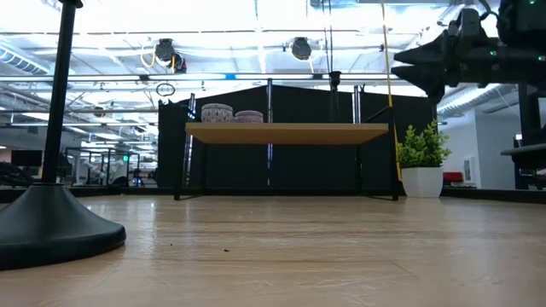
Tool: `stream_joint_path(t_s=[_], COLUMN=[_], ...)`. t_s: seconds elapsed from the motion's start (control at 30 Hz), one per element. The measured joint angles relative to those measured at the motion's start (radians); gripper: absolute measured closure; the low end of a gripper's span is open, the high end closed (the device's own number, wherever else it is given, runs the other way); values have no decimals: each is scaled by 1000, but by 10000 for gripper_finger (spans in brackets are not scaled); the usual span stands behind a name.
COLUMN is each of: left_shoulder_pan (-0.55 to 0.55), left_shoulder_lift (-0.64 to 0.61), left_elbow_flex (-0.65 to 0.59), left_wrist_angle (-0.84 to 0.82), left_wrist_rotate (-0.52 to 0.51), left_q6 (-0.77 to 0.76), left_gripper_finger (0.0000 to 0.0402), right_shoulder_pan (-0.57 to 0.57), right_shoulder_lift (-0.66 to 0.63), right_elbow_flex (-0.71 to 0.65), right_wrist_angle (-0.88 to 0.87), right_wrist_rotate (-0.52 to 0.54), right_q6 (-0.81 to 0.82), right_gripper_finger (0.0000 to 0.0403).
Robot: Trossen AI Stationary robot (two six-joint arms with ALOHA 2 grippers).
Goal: Pick & Place candle stick holders
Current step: Put the left black candlestick holder on the shelf
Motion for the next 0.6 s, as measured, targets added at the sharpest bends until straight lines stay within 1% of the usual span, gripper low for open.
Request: stream_joint_path(t_s=[0.27, 0.33, 0.4, 0.5, 0.53, 0.6], left_shoulder_pan=[0, 0, -1, -3, -4, -7], left_shoulder_lift=[1, 6, 17, 32, 38, 52], left_elbow_flex=[0, 0, 0, 0, 0, 0], left_wrist_angle=[-3, -3, -4, -5, -7, -9], left_wrist_rotate=[44, 45, 58, 90, 98, 101], left_q6=[-13, -15, -12, -11, -6, 6], left_gripper_finger=[160, 160, 160, 160, 160, 160], right_shoulder_pan=[0, 0, 0, 0, 0, -1], right_shoulder_lift=[-10, -10, -10, -9, -9, -11], right_elbow_flex=[3, 33, 84, 163, 180, 201], right_wrist_angle=[-57, -142, -281, -469, -500, -504], right_wrist_rotate=[-2, -2, 2, 50, 60, 58], right_q6=[-21, -38, -82, -152, -169, -184], right_gripper_finger=[243, 243, 243, 243, 243, 243])
